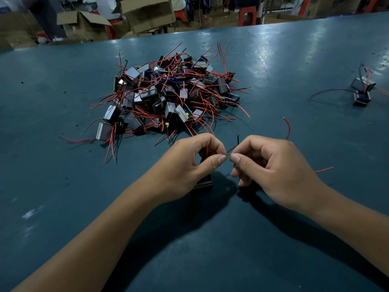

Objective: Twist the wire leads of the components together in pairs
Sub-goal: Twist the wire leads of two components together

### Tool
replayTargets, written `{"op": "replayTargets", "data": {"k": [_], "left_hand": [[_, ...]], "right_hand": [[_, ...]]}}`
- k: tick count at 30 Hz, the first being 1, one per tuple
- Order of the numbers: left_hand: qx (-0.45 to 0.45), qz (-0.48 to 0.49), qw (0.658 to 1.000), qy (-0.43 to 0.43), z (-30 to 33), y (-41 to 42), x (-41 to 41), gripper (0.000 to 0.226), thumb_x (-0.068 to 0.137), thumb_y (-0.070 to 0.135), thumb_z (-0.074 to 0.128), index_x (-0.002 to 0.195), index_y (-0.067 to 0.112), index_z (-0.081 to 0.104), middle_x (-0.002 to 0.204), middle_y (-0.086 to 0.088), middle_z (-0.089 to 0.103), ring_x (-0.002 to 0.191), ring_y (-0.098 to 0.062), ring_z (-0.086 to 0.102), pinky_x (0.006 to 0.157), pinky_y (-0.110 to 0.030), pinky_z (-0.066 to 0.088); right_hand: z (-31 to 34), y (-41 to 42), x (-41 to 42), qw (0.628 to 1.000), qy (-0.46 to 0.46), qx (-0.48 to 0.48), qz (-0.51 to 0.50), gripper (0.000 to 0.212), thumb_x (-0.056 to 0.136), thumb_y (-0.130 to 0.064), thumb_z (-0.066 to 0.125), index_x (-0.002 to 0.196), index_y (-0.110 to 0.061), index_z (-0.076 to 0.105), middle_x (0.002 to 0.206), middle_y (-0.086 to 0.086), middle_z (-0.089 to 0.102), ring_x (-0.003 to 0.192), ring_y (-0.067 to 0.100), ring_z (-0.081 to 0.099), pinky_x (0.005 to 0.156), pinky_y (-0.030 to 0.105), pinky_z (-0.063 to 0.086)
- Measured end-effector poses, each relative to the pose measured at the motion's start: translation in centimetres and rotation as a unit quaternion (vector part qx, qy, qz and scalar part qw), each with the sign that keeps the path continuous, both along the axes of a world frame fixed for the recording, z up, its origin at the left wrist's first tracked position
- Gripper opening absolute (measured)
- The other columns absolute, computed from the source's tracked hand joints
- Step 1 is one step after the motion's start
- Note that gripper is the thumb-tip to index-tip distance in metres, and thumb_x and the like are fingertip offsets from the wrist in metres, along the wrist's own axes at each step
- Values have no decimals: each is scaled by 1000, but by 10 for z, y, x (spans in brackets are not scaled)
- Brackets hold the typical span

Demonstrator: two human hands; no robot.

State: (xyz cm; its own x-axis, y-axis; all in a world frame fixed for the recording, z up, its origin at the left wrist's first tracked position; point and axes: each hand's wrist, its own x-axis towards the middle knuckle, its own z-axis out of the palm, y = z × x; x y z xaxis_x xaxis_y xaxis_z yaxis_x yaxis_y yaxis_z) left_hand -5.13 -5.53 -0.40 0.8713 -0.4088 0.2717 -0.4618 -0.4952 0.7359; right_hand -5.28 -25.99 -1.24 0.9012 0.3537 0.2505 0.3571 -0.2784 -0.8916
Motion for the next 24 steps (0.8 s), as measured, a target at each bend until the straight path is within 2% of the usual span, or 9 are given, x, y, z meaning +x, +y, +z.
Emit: {"op": "replayTargets", "data": {"k": [6,11,13,15,19,22,24], "left_hand": [[-15,-4,1000,14,2,0,-1,7,97,19,64,90,20,63,81,0,62,74,-14,55,68,-13,41],[-17,15,1000,11,3,-2,-4,8,93,15,65,86,18,64,74,0,60,69,-6,51,66,-14,40],[7,30,999,-12,3,-3,-5,7,90,18,64,84,20,63,70,6,58,67,-6,52,64,-18,41],[44,47,997,-50,3,-5,-6,5,87,22,62,82,21,63,69,8,58,66,-13,55,65,-25,43],[104,52,987,-115,5,-7,-8,7,83,24,62,80,28,58,70,10,57,69,-9,53,78,-27,37],[110,37,986,-122,6,-7,-8,13,84,22,63,84,32,55,72,9,58,69,-7,51,78,-28,36],[107,31,987,-114,6,-7,-9,12,85,22,63,84,31,56,73,9,60,70,-8,52,79,-29,37]], "right_hand": [[0,-1,0,1000,-8,-5,4,13,95,-15,63,82,-16,65,69,-1,72,53,14,68,55,22,54],[1,-1,-2,999,-42,-27,-2,14,94,-15,64,80,-18,63,68,-3,71,54,12,68,56,30,57],[1,-1,-3,998,-46,-32,-4,14,93,-15,65,79,-18,63,67,-4,71,54,11,68,56,31,56],[1,-1,-3,997,-59,-43,-5,14,92,-15,66,78,-18,63,66,-5,69,53,11,66,54,28,54],[0,0,-1,995,-84,-58,-10,14,90,-19,67,77,-21,63,58,-3,62,48,12,54,50,30,45],[-1,0,-1,994,-94,-62,-9,6,85,-24,64,79,-23,63,51,-9,50,46,7,40,49,17,33],[-2,0,-1,993,-95,-70,-6,8,85,-25,63,78,-23,63,50,-12,46,46,5,37,49,13,29]]}}
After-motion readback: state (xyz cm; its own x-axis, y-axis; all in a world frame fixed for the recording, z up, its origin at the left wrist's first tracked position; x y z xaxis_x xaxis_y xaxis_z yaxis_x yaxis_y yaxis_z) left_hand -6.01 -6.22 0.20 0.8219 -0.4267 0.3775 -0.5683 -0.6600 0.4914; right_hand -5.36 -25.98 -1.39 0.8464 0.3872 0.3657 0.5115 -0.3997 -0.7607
